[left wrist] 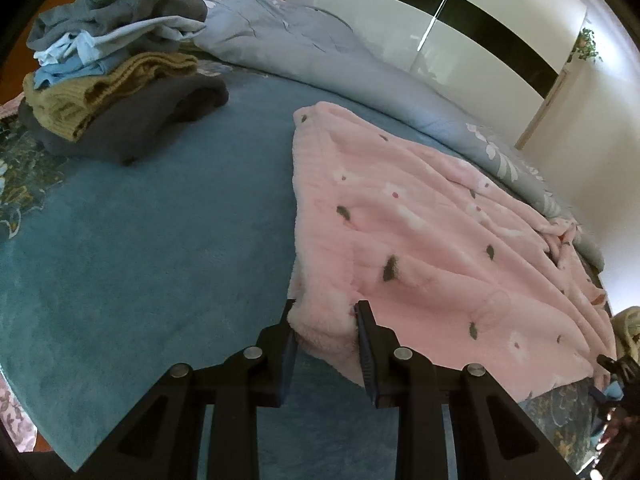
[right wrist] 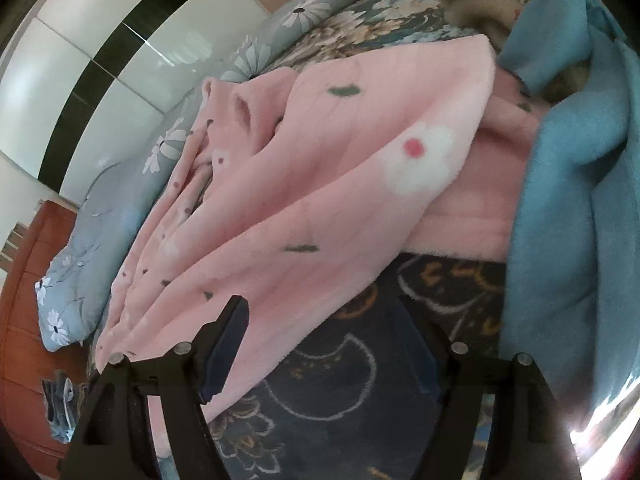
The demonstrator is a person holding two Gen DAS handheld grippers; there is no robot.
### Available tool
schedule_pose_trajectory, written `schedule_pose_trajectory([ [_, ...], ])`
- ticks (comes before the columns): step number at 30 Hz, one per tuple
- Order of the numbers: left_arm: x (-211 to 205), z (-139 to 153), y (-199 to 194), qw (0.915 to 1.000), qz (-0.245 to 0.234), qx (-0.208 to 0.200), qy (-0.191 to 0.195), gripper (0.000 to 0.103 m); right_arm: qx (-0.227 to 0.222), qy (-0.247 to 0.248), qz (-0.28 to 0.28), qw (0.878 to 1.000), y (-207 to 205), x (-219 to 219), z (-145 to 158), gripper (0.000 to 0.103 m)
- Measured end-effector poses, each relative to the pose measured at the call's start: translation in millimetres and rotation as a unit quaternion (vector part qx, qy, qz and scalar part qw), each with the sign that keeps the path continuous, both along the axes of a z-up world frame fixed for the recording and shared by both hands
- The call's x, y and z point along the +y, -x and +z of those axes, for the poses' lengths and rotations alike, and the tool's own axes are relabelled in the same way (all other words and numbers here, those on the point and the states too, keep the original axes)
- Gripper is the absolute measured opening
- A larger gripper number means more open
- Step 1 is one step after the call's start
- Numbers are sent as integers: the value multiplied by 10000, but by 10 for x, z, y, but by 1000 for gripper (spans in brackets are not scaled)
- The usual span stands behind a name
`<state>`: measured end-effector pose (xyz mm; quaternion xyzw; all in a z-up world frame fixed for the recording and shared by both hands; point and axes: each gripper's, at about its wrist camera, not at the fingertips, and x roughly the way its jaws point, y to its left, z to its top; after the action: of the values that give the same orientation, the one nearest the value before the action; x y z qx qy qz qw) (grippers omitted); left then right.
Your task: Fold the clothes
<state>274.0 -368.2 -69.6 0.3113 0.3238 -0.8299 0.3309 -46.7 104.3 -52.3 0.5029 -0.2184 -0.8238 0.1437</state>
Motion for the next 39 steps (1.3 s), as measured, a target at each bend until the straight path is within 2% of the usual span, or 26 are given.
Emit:
schedule_pose_trajectory([
  [5, -26, 14, -29, 9999, -1, 101, -28, 27, -22, -31, -1, 10000, -15, -86, 11, 76],
  [12, -164, 163, -200, 9991, 256, 334, 91, 23, -44, 107, 52, 9999, 2, -188, 0, 76],
  [20, -557, 298, -582, 9954, 803, 476, 193, 20, 5, 451, 325, 9985, -155, -226, -5, 76],
  [24, -762, 224, -708, 9940, 993, 462, -28, 20, 112, 400, 390, 9984, -257, -153, 22, 76],
  [26, -794, 150, -692, 9941, 1021, 344, -125, 20, 148, 48, 377, 9992, -286, -156, 30, 76],
  [29, -771, 46, -609, 9947, 1007, 84, -200, 20, 607, -571, 579, 9948, -418, -242, 187, 76],
  [32, -715, 6, -507, 9950, 969, -206, -107, 20, 1163, -1161, 819, 9830, -559, -431, 364, 76],
  [39, -653, 57, -389, 9939, 982, -497, -80, 23, 1778, -2070, 1057, 9562, -829, -512, 562, 76],
])
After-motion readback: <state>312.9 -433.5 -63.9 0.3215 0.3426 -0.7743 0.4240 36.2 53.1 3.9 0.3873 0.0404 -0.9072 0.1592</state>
